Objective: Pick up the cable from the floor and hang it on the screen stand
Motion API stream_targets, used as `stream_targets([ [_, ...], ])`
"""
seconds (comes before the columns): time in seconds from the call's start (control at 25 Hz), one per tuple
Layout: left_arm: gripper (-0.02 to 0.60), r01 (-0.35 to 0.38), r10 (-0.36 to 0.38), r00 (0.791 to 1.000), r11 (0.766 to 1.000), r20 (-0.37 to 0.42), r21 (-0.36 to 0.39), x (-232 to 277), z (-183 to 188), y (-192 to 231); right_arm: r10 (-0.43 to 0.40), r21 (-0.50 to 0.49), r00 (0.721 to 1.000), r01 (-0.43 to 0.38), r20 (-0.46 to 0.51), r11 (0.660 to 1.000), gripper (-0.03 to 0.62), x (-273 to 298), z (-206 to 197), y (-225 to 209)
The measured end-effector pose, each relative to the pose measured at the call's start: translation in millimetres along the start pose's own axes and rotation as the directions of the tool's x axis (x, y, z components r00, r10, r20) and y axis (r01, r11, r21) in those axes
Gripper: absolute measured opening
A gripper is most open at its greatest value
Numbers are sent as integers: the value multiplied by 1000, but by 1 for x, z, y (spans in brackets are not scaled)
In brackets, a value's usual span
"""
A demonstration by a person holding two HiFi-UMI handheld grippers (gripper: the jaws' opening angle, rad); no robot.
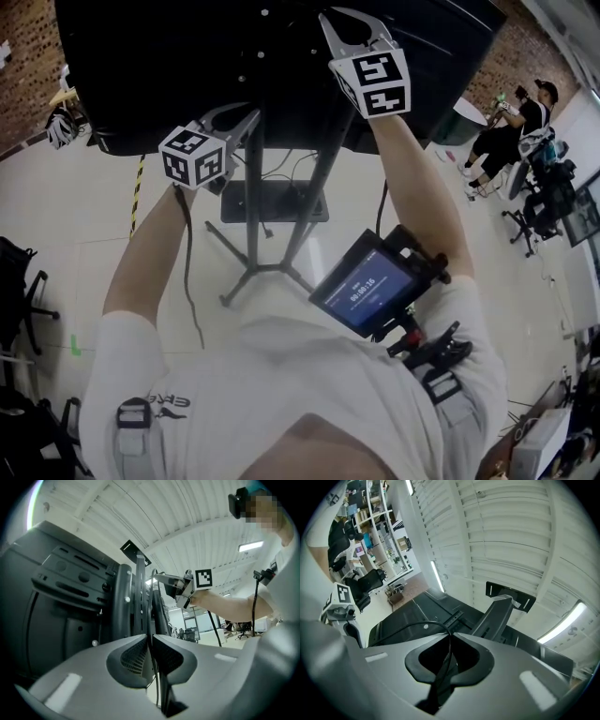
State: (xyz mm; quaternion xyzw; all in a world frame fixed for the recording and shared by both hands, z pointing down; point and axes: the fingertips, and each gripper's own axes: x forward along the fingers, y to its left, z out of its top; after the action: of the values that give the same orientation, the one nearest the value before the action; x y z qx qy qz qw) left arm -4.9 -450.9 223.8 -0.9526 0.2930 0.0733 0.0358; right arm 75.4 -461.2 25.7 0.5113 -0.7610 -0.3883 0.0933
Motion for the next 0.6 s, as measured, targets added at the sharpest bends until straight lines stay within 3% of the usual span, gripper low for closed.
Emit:
stream_targets([
  [0.28,34,-18,14,990,999,-143,-27,0,-90,-10,-11,19,1000,11,2,1000,29,0,4,-7],
  [0.6,38,-117,89,961,989,-261,-94,-18,-170,10,-24,24,1000,24,14,999,28,-3,9,-13],
])
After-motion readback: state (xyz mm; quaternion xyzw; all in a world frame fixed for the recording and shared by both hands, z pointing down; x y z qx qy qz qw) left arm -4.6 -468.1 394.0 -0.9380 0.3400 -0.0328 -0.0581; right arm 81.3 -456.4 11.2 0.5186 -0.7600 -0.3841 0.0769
